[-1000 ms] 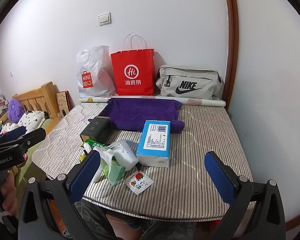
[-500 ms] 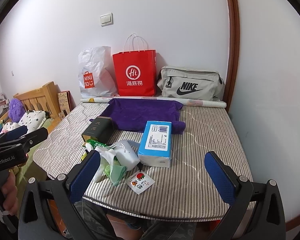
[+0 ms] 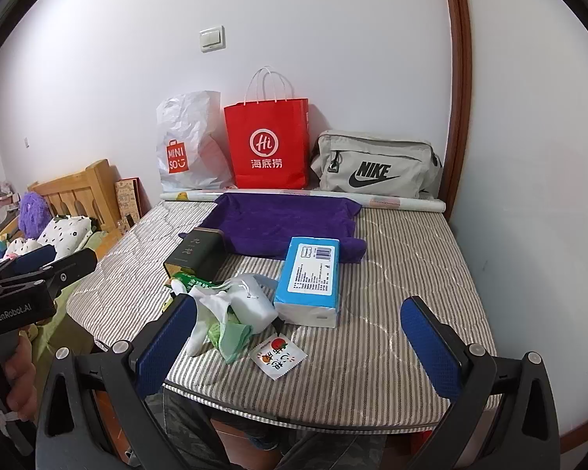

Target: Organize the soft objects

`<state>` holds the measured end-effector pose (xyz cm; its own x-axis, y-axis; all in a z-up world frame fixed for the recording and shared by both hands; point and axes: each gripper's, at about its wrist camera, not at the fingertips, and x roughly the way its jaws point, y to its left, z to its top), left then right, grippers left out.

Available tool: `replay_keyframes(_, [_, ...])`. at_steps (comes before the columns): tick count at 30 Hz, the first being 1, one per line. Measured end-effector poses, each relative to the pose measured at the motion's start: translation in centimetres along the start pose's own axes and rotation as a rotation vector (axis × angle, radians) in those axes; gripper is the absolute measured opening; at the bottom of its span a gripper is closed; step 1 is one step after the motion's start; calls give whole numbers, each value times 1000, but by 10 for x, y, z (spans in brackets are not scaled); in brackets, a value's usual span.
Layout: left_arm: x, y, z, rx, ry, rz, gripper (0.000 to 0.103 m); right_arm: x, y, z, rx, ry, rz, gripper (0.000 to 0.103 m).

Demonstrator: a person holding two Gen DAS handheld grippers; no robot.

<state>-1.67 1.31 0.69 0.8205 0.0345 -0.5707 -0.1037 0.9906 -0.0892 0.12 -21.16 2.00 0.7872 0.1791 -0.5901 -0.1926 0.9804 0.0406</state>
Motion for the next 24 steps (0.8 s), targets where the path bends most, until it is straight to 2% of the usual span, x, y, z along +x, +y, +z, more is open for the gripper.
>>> replay_keyframes(15, [5,2,-2,-6,10,9,103,8,-4,-3,7,-3,22,102])
replay_keyframes(24, [35,16,-7,-39,61,41,103,49,-8,-14,19,74,79,102])
